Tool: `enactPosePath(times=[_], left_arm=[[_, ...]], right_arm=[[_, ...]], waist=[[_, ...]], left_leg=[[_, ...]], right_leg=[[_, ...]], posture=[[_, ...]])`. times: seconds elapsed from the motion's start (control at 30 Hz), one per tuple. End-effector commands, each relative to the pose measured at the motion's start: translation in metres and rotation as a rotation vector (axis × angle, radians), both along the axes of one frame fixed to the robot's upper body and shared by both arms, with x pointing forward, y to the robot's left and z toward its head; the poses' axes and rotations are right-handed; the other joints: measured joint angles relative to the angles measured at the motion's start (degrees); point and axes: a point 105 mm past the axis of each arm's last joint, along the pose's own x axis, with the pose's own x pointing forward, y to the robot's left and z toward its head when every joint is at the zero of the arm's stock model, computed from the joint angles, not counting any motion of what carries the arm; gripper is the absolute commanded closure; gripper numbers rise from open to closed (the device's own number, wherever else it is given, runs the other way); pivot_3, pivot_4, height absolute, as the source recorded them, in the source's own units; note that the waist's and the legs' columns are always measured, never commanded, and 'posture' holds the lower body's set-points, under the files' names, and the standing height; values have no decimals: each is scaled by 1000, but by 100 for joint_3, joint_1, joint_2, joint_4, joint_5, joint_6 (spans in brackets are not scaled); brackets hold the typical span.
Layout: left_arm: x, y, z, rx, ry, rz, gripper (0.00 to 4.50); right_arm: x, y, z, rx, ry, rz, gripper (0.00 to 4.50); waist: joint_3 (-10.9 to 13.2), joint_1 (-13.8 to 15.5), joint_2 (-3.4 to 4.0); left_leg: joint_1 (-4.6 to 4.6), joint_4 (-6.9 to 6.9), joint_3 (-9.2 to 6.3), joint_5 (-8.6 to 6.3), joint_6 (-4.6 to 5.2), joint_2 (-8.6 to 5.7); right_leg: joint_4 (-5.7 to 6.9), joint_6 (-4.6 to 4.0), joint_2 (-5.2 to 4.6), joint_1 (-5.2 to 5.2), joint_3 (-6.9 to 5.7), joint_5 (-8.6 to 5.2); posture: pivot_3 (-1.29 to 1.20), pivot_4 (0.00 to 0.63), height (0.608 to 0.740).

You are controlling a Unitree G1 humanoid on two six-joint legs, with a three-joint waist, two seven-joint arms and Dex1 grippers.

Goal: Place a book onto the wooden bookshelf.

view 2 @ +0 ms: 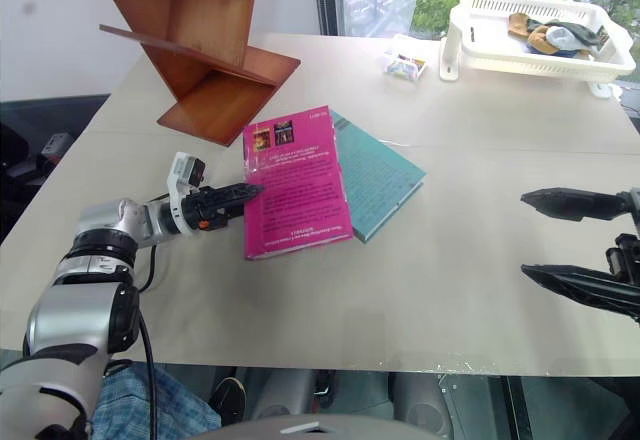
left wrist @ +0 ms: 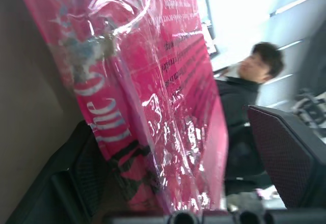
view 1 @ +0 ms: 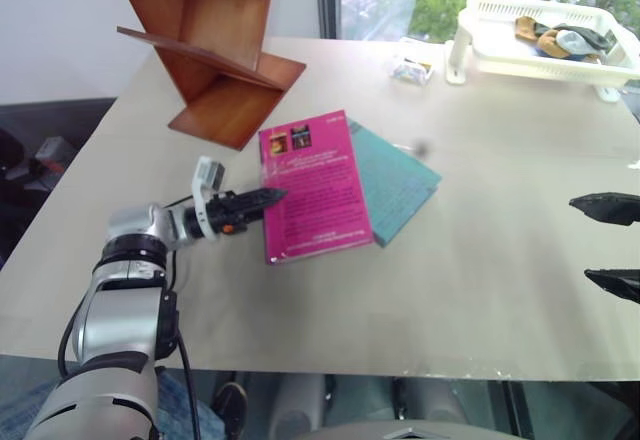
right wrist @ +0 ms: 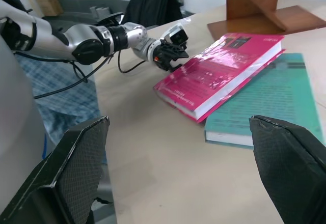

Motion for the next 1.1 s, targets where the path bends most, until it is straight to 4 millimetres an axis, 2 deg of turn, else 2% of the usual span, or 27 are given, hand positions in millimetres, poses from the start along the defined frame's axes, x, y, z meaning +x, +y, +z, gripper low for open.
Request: enactPosePath(times=[0.03,0.07,0.1,0.2,0.33,0.43,0.47,0.6,0.67,0.77,0.87,0.97,1.1], left_arm=[[-2,-4,-6,-48,58,2,59],[-2,-5,-5,-63,61,-1,59],[-3,-7,-4,-77,62,-6,552],[-4,-6,-3,-97,62,-2,1484],[-5,-5,-1,-122,63,3,3565],[-4,-6,10,-174,39,8,4131],[-3,-7,15,-193,27,8,4139],[-7,-24,60,-207,-163,-65,4160],[-13,-32,93,-194,-313,-91,4160],[-21,-41,122,-118,-483,-93,4160],[-22,-49,153,81,-774,-34,4160],[-18,-53,182,337,-1132,37,4160],[-8,-51,204,694,-1504,74,4160]], right_arm=[[-5,0,7,0,-36,18,0],[-4,0,6,-3,-36,16,0],[-4,-1,5,-5,-36,15,0],[-3,-2,5,-7,-35,15,0],[-1,-3,7,-13,-42,16,0],[-1,-5,8,-13,-44,13,0],[-1,-6,8,-11,-45,12,0],[-1,-14,8,34,-15,1,0],[-1,-23,16,77,-27,-18,0],[-2,-29,29,143,-57,-21,0],[-2,-33,42,215,-94,-14,0],[1,-34,40,236,-97,-15,0],[2,-37,48,287,-129,-2,0]], waist=[[0,1,0],[0,2,0],[0,4,0],[0,0,0],[-1,-2,2],[-5,1,10],[-5,0,9],[0,10,1],[2,39,-2],[1,37,1],[1,27,2],[1,19,3],[2,29,3]], left_leg=[[-1,2,-2,0,0,0],[-3,2,-2,0,0,0],[-4,5,-3,0,0,0],[-22,15,-15,0,1,-1],[-56,30,-46,0,0,-1],[-56,35,-57,1,0,-2],[-57,35,-58,1,0,-2],[-70,44,-63,1,0,-2],[-80,50,-75,1,0,-3],[-78,51,-76,2,-2,-5],[-73,51,-75,4,-5,-5],[-64,50,-73,8,-12,-6],[-64,50,-65,6,-9,-10]], right_leg=[[-1,0,-1,0,-2,0],[-1,0,-2,0,-2,0],[-1,0,-2,0,-4,0],[-1,0,-2,-8,-15,0],[1,0,2,-23,-43,0],[4,0,2,-18,-54,0],[4,0,2,-18,-54,0],[2,0,-12,-20,-60,0],[0,0,-22,-19,-71,1],[0,-1,-22,-16,-73,1],[1,0,-19,-14,-71,1],[1,0,-2,-6,-69,1],[-3,0,10,-7,-61,1]], posture=[[0,150,740],[0,150,740],[0,150,740],[0,150,740],[0,150,740],[0,150,740],[0,150,740],[0,150,740],[0,150,740],[0,150,740],[0,150,740],[0,150,740],[0,150,740]])
